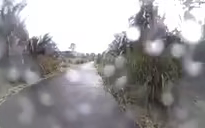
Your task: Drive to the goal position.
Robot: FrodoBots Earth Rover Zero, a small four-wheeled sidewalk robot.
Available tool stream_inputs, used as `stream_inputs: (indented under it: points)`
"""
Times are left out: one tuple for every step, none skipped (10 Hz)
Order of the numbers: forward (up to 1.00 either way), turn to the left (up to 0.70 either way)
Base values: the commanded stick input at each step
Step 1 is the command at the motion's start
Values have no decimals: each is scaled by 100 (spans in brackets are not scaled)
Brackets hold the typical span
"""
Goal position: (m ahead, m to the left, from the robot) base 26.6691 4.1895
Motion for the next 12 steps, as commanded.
stream_inputs:
  points:
    - [100, 13]
    - [100, 25]
    - [100, 38]
    - [100, 39]
    - [100, 39]
    - [100, 0]
    - [100, 0]
    - [100, 0]
    - [100, 0]
    - [100, 0]
    - [100, 0]
    - [100, 0]
